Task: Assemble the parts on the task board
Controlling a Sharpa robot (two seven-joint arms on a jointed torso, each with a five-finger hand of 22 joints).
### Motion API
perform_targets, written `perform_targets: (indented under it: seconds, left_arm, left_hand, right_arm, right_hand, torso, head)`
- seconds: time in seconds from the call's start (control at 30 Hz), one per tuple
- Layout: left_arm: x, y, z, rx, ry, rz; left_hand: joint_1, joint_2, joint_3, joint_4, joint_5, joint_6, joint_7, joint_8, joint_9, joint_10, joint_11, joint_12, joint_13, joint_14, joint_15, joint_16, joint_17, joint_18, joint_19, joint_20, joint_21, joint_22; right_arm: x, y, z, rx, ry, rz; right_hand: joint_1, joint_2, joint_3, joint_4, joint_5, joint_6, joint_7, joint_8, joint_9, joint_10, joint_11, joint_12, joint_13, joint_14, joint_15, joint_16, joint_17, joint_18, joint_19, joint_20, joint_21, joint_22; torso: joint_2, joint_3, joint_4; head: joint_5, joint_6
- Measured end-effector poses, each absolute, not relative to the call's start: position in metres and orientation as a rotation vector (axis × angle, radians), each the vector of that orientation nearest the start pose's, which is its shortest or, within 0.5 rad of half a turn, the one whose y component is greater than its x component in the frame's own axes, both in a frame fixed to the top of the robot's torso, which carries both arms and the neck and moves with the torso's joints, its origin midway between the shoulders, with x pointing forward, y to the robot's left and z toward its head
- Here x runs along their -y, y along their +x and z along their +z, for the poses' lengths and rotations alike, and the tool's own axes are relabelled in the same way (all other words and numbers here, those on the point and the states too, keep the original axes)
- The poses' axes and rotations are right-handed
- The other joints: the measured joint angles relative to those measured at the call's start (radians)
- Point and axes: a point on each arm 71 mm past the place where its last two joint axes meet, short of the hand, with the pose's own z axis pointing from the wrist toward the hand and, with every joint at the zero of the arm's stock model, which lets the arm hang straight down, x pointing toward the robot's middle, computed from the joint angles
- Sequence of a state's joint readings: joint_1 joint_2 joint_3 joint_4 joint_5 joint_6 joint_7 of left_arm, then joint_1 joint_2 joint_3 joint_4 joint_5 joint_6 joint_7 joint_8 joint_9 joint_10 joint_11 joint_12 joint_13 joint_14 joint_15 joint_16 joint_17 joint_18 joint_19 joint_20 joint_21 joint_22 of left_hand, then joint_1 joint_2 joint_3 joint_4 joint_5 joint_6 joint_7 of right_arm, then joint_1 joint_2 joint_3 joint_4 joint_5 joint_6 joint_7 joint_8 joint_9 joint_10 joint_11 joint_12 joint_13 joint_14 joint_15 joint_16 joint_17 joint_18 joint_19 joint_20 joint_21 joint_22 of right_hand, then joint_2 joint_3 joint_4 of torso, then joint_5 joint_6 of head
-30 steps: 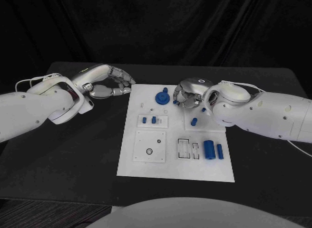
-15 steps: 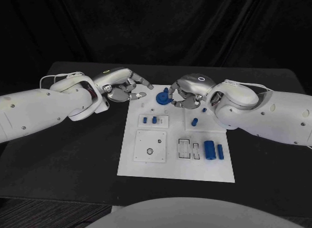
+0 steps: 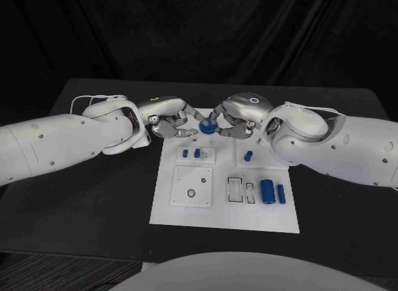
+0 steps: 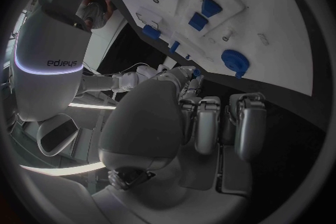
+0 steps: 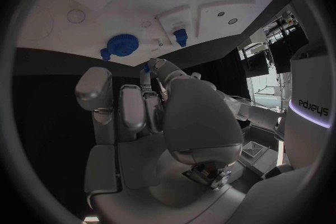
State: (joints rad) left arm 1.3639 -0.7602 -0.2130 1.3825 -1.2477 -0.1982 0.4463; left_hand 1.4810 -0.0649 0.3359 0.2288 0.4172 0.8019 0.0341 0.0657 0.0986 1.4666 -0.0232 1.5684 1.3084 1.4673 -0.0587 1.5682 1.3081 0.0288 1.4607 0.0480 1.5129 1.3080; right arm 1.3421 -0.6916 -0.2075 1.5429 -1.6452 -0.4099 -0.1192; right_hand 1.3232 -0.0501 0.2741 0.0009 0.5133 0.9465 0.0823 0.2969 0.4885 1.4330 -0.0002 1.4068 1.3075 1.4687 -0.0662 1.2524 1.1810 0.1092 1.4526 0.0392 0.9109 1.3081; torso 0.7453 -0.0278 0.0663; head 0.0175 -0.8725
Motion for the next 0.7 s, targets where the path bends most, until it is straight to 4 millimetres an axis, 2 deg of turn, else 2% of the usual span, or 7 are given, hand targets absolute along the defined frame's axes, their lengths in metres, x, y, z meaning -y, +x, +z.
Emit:
perform_targets:
  seconds: [0.07, 0.13, 0.7]
  left_arm:
    - [-0.1769, 0.4957, -0.1677, -1.637, 0.467, -1.091]
    - [-0.1764, 0.4951, -0.1692, -1.643, 0.470, -1.092]
    - [-0.1743, 0.4945, -0.1736, -1.658, 0.481, -1.097]
  left_hand:
    - [-0.007, 0.001, 0.006, -0.006, 0.002, 0.002, 0.002, 0.000, 0.000, 0.000, 0.000, 0.000, 0.000, 0.000, 0.000, 0.000, 0.000, 0.000, 0.000, 0.000, 0.018, 0.000]
    - [-0.008, 0.000, 0.008, -0.008, 0.002, 0.009, 0.005, 0.000, 0.000, 0.000, 0.000, 0.000, 0.000, 0.000, 0.000, 0.000, 0.000, -0.016, 0.000, 0.000, 0.032, 0.000]
    - [-0.008, 0.000, 0.016, -0.016, 0.006, 0.011, 0.004, 0.000, -0.003, 0.000, 0.000, 0.000, 0.000, 0.000, 0.000, 0.000, 0.000, -0.015, 0.000, 0.000, 0.036, 0.000]
  right_arm:
    - [0.1176, 0.4739, -0.1652, -1.487, -0.494, 0.668]
    - [0.1179, 0.4745, -0.1653, -1.486, -0.494, 0.665]
    - [0.1167, 0.4734, -0.1651, -1.485, -0.501, 0.667]
  right_hand:
    - [0.000, 0.000, 0.000, 0.000, -0.004, 0.000, 0.000, -0.001, 0.000, 0.000, 0.000, 0.000, 0.000, 0.000, 0.000, 0.000, 0.000, 0.000, 0.000, 0.000, 0.000, 0.000]
    - [0.000, 0.000, -0.001, -0.001, -0.004, 0.000, 0.000, -0.001, 0.005, 0.000, 0.000, 0.000, 0.000, 0.000, 0.000, 0.000, 0.000, 0.000, 0.000, 0.000, 0.000, 0.000]
    - [-0.005, -0.005, -0.001, -0.001, -0.016, -0.006, -0.002, -0.004, 0.017, 0.000, 0.000, 0.000, 0.000, 0.000, 0.000, 0.003, 0.000, 0.000, 0.000, 0.000, 0.000, 0.000]
  torso:
    - [0.000, -0.0001, 0.0006]
    - [0.001, -0.0001, 0.0017]
    - [0.001, -0.0012, 0.0007]
  head:
    - [-0.002, 0.000]
    - [-0.004, 0.000]
    - [-0.004, 0.000]
